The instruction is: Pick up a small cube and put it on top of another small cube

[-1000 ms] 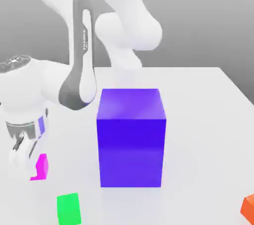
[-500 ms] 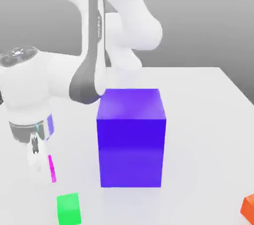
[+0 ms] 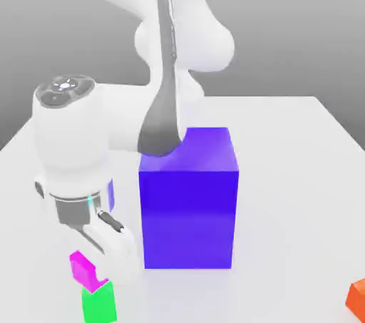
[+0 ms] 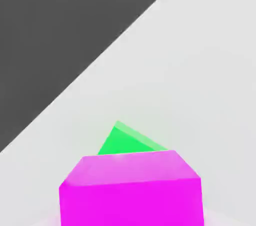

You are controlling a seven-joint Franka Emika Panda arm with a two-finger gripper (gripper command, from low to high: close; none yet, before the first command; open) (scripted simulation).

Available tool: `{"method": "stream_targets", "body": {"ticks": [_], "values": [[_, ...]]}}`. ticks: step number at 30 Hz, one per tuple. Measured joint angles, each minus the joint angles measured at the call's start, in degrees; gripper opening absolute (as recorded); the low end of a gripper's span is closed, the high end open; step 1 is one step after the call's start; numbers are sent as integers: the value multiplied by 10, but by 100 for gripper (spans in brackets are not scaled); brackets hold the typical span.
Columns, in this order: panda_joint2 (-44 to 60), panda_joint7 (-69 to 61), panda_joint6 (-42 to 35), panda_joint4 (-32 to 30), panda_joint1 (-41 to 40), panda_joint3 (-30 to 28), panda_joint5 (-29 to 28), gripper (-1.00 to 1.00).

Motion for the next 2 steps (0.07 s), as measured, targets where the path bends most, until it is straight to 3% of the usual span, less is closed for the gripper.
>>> {"method": "stream_targets", "body": {"ticks": [2], "values": [[0, 0, 0, 0, 0, 0, 0, 100]]}}
